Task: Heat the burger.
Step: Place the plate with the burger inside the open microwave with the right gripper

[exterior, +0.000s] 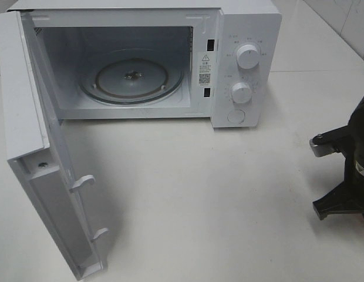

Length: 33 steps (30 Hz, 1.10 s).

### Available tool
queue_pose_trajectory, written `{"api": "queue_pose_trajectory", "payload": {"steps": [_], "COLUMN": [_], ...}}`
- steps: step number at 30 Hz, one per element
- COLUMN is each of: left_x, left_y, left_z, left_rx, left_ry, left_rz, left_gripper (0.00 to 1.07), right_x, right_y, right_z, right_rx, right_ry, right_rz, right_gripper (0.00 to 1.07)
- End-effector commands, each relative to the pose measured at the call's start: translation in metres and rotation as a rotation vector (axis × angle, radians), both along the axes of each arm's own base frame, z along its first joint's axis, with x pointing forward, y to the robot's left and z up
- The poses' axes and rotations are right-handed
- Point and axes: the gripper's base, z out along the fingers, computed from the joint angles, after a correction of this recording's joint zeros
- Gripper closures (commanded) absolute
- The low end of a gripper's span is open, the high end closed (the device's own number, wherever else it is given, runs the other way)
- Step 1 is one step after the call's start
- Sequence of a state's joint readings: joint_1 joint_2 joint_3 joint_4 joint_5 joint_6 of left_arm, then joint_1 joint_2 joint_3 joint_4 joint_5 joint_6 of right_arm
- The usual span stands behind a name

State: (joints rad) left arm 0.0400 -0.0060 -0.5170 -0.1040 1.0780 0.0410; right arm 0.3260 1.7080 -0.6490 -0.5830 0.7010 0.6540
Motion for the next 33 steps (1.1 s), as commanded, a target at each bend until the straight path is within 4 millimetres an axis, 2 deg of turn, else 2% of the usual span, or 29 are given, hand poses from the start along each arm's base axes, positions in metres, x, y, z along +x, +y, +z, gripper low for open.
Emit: {"api": "queue_pose_trajectory", "payload": {"steps": [1,10,15,23,33], "left_x": [-0.002,-0.002,-0.002,-0.002,-0.002], "left_y": [0.000,0.000,0.000,0.000,0.000], "left_z": [0.000,0.000,0.000,0.000,0.000], "left_rx": [0.000,0.000,0.000,0.000,0.000], "left_ry": [-0.025,-0.025,-0.025,-0.025,-0.025], "left_rz": [-0.008,-0.008,-0.008,-0.008,-0.008], "left_gripper": [0.07,0.07,0.07,0.07,0.07], "right_x": [-0.002,-0.010,-0.016,-0.040,-0.066], "right_y": [-0.002,0.015,0.026,0.031,0.052], "right_z": [0.005,0.010,0.023,0.030,0.052], "right_rx": [-0.080,-0.125,-0.133,-0.137,-0.142], "right_ry": [0.006,0.016,-0.015,-0.019,-0.075], "right_rz": [0.026,0.100,0.148,0.216,0.358], "right_gripper": [1.07,1.07,1.07,1.07,1.07]}}
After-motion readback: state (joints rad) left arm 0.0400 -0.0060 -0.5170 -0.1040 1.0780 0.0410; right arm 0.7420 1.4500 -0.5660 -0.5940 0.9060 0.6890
